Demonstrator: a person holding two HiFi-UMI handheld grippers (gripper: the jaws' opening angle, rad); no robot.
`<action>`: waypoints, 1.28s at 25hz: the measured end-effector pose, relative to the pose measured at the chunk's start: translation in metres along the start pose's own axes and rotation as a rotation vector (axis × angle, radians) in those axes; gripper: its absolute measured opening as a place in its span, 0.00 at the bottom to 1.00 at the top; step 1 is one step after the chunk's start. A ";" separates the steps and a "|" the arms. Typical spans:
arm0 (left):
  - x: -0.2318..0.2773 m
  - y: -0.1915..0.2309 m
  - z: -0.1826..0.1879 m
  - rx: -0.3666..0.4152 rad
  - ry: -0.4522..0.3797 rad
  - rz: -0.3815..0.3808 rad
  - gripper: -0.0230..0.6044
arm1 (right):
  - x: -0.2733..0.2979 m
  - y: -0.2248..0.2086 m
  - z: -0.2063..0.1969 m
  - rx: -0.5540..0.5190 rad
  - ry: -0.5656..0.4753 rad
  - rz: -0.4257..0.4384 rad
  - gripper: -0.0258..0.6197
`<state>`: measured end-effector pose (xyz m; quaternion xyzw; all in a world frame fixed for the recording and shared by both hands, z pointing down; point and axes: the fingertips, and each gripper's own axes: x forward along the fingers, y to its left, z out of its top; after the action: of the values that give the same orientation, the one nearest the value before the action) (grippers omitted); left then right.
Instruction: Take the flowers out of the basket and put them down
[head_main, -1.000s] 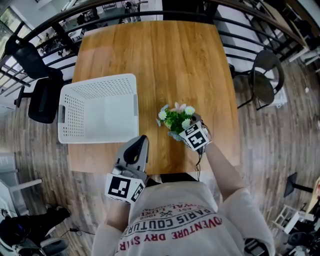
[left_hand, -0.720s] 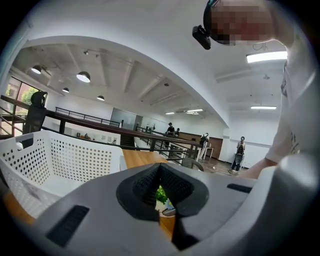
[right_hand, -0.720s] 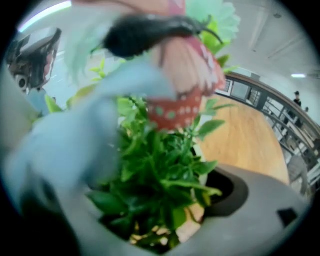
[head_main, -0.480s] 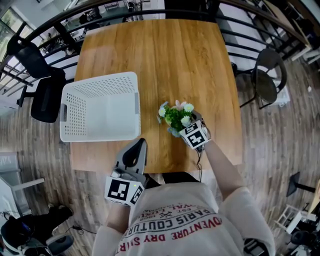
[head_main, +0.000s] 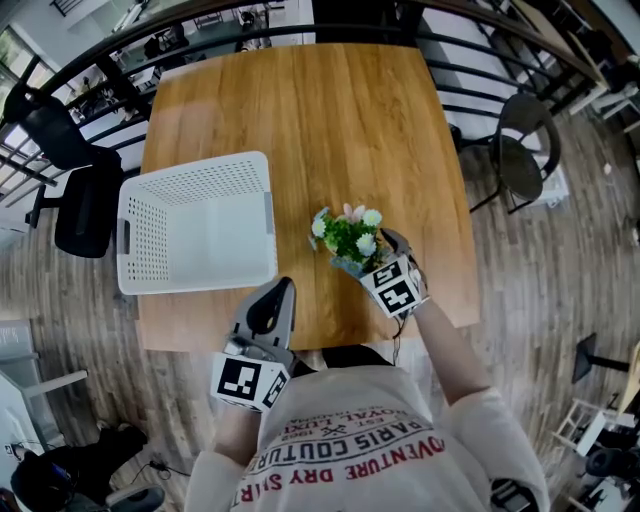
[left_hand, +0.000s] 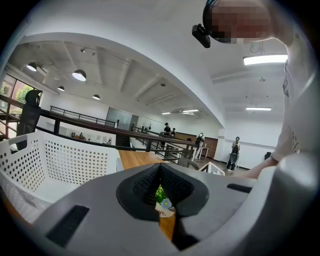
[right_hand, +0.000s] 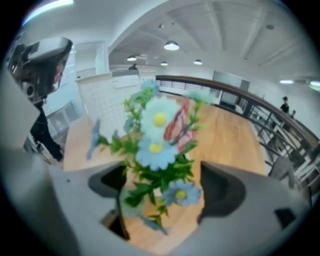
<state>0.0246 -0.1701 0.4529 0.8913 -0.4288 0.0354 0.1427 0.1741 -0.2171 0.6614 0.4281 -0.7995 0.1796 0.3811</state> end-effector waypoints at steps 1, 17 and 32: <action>0.001 0.000 0.002 0.003 -0.002 -0.009 0.07 | -0.010 -0.002 0.007 0.002 -0.021 -0.022 0.79; -0.022 0.044 0.050 0.050 -0.057 -0.069 0.07 | -0.094 0.018 0.112 0.104 -0.225 -0.279 0.19; -0.061 0.120 0.079 0.097 -0.091 0.027 0.07 | -0.115 0.082 0.225 0.074 -0.498 -0.254 0.09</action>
<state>-0.1115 -0.2170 0.3930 0.8921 -0.4445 0.0174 0.0793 0.0439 -0.2455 0.4322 0.5695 -0.8013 0.0488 0.1766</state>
